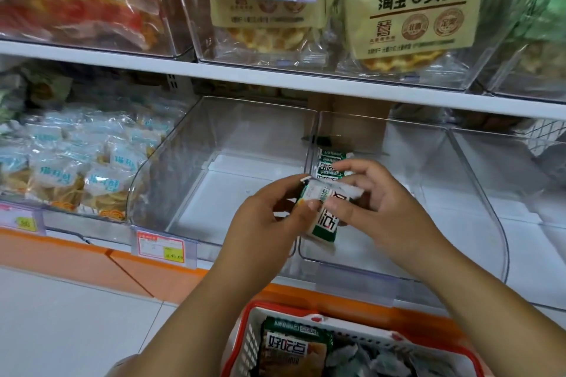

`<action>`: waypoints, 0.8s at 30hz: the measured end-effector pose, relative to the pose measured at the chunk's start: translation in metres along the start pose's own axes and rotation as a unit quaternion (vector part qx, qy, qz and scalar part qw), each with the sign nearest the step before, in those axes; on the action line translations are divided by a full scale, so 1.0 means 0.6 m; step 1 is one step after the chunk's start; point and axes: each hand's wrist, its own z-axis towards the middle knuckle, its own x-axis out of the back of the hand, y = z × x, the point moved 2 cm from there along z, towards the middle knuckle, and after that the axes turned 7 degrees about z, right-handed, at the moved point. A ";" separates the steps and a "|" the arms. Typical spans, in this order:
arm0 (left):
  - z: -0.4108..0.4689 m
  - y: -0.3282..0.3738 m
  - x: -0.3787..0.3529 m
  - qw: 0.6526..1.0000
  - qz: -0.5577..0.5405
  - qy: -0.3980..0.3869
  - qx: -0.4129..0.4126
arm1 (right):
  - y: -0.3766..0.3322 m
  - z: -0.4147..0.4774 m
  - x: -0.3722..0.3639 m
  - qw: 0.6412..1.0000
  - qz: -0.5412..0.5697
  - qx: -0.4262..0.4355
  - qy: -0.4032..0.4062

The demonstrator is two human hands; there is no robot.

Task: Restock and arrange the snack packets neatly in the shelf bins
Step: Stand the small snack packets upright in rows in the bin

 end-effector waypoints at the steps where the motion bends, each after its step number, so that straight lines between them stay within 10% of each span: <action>1: 0.002 -0.001 0.001 0.999 -0.042 0.013 0.011 | 0.005 -0.004 -0.004 0.999 0.028 -0.015 0.008; 4: 0.004 -0.007 0.000 0.990 -0.128 0.034 0.053 | 0.010 -0.015 -0.020 0.998 0.048 -0.031 0.002; 9: -0.007 -0.030 -0.001 0.992 0.105 0.067 0.022 | 0.042 0.063 0.078 0.987 -0.097 -0.005 0.127; 14: -0.015 -0.047 -0.011 0.979 0.198 -0.038 0.026 | 0.137 0.133 0.089 0.935 -0.341 -0.093 0.016; 24: -0.008 -0.069 -0.012 0.983 0.185 -0.021 0.011 | 0.175 0.163 0.049 0.928 -0.346 -0.087 0.109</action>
